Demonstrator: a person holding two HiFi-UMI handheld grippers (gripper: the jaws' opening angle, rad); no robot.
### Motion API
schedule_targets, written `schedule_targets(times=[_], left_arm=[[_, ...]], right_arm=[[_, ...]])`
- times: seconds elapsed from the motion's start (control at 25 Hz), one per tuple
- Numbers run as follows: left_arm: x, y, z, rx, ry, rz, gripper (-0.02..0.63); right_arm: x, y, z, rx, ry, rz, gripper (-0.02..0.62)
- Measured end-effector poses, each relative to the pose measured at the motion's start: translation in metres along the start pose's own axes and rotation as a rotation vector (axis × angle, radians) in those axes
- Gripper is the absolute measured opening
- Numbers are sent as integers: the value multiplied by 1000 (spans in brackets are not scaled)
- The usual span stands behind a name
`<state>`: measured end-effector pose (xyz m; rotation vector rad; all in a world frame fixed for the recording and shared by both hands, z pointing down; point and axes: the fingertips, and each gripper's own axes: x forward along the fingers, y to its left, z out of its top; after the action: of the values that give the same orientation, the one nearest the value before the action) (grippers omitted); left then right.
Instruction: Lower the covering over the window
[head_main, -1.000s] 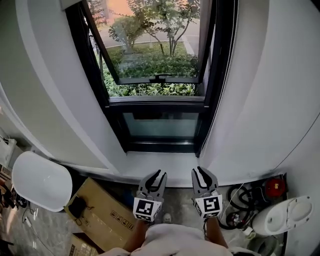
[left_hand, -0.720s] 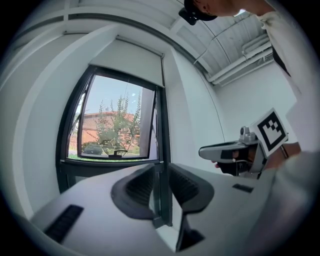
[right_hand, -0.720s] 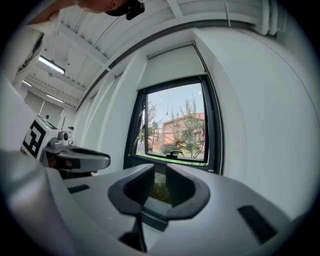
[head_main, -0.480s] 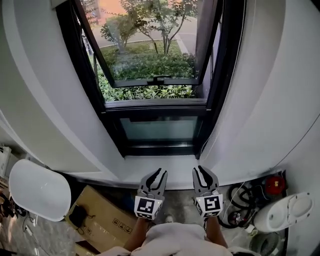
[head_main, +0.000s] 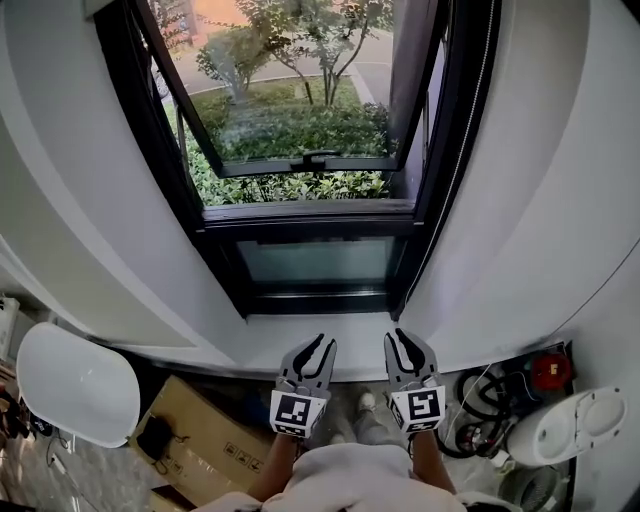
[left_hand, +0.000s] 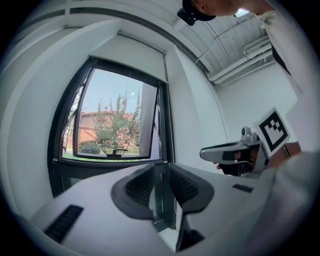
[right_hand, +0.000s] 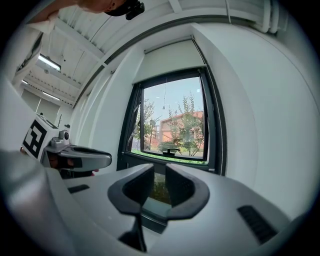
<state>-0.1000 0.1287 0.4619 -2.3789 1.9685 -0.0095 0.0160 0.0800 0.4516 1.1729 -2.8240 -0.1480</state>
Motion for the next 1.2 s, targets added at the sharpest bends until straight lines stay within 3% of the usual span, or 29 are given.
schedule_targets(times=[1.2], left_arm=[[184, 37, -9, 31, 43, 77, 89]], right_arm=[[154, -118, -12, 45, -13, 117, 66]])
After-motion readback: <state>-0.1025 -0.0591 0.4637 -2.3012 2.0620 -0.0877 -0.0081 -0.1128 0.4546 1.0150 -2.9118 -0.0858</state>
